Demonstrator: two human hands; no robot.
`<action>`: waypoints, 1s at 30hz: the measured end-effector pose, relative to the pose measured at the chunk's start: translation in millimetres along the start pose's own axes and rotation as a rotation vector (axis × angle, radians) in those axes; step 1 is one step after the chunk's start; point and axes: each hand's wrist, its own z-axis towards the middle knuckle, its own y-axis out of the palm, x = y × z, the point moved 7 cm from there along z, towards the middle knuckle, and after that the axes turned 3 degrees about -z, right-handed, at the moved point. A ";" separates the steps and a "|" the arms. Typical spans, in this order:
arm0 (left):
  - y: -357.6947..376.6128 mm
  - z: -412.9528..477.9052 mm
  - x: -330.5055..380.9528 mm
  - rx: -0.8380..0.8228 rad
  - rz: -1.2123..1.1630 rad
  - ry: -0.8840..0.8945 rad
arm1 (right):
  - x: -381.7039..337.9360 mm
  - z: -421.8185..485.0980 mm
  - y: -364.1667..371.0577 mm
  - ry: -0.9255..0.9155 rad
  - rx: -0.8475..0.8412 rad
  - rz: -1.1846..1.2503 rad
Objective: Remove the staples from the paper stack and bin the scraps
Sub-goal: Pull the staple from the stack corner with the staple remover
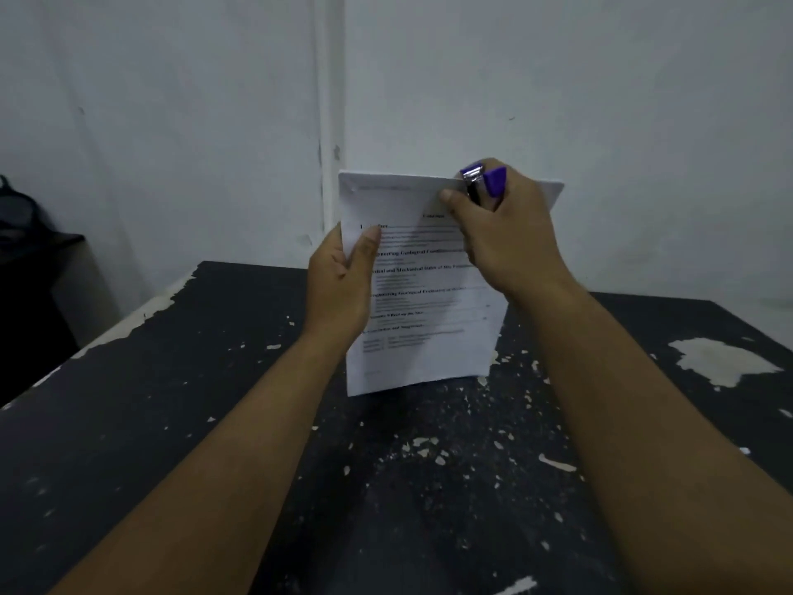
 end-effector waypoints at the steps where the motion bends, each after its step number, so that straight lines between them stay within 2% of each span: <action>1: 0.6 0.7 5.5 -0.001 0.003 0.019 | -2.2 1.5 -1.0 0.004 0.004 0.012; 9: 4.3 11.5 37.5 -0.144 -0.007 0.068 | -7.5 7.2 -7.9 0.090 -0.011 0.120; 11: 5.3 13.5 41.9 -0.165 0.007 0.068 | -4.7 8.2 -8.2 0.109 -0.040 0.066; 14: 6.3 13.2 43.0 -0.171 0.106 0.076 | -5.0 5.3 -5.5 0.087 -0.105 -0.143; 19: 8.6 8.6 44.0 -0.144 0.236 0.151 | -16.1 -6.0 0.8 -0.022 -0.221 -0.434; 22: 13.6 3.0 47.3 -0.142 0.322 0.249 | -34.2 -7.6 1.2 -0.188 -0.212 -0.548; 27: 21.0 -3.8 47.8 -0.194 0.382 0.333 | -55.7 -9.4 -2.5 -0.395 -0.212 -0.673; 30: 24.1 -5.9 46.1 -0.242 0.389 0.333 | -61.7 -11.2 -1.7 -0.422 -0.270 -0.719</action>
